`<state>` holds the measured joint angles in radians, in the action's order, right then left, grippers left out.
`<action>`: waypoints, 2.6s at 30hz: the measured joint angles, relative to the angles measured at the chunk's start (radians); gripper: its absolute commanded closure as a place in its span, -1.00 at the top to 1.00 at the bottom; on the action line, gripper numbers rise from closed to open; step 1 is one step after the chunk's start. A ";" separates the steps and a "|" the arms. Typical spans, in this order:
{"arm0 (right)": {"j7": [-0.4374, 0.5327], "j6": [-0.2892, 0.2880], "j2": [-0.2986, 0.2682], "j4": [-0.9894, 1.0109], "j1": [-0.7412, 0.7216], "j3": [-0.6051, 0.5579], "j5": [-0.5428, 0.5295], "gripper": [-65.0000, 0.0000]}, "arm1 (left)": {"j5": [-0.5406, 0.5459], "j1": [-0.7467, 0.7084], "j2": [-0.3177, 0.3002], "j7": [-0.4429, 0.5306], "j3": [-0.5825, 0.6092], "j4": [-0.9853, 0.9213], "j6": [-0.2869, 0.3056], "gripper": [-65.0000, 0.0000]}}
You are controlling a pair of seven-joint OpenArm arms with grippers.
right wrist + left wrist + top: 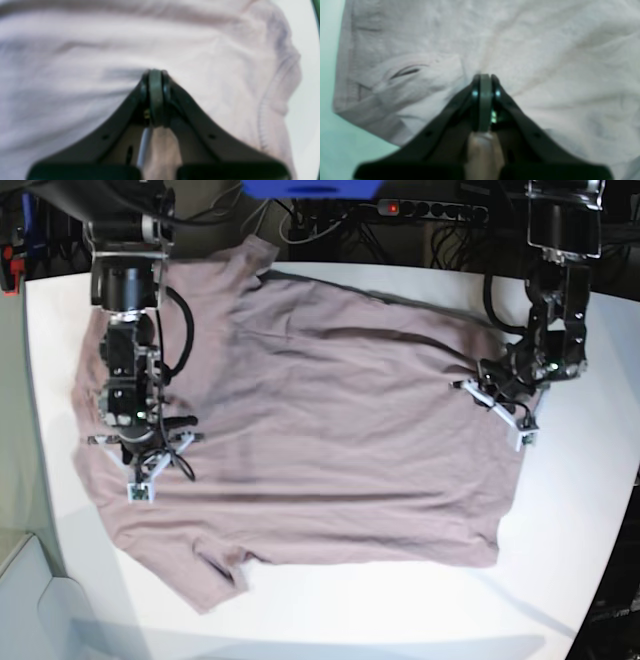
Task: Layout the t-shirt on the table in an organized manner, then fold the t-shirt properly
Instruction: 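Grasp the shirt edges with both grippers and pull them apart, then hold the collar with the right gripper and grasp the shoulder with the left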
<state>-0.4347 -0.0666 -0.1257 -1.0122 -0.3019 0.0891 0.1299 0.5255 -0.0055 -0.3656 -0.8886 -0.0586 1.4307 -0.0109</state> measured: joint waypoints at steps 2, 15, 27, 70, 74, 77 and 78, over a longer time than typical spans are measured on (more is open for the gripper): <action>0.056 0.000 -0.011 0.079 -0.039 0.002 0.005 -1.00 | 0.002 -0.003 0.000 0.011 -0.002 -0.005 0.005 -1.00; 0.055 -0.007 -0.078 0.285 -0.221 -0.003 0.011 -1.00 | -0.006 0.028 0.130 -0.039 -0.005 0.008 0.002 -1.00; -0.328 -0.003 -0.082 -0.394 0.073 0.000 0.019 -1.00 | -0.012 0.001 0.150 -0.094 -0.011 0.262 0.004 -1.00; -0.292 0.000 -0.006 -0.562 0.436 0.048 0.011 -1.00 | 0.008 0.360 0.052 0.362 -0.082 -0.558 0.015 -1.00; -0.320 -0.003 -0.005 -0.657 0.492 0.050 0.012 -1.00 | -0.006 0.349 0.071 0.337 -0.081 -0.487 0.001 -1.00; -0.319 -0.003 -0.007 -0.731 0.510 0.057 0.012 -1.00 | -0.002 0.348 0.075 0.265 -0.082 -0.370 0.003 -1.00; -0.318 -0.003 -0.008 -0.747 0.510 0.059 0.013 -1.00 | -0.003 0.349 0.076 0.232 -0.082 -0.327 0.003 -1.00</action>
<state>-0.7525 -0.0692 -0.1341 -1.7596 0.2085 0.1478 0.1425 0.5224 0.3439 -0.2897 -0.6567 -0.1406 1.1038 -0.0078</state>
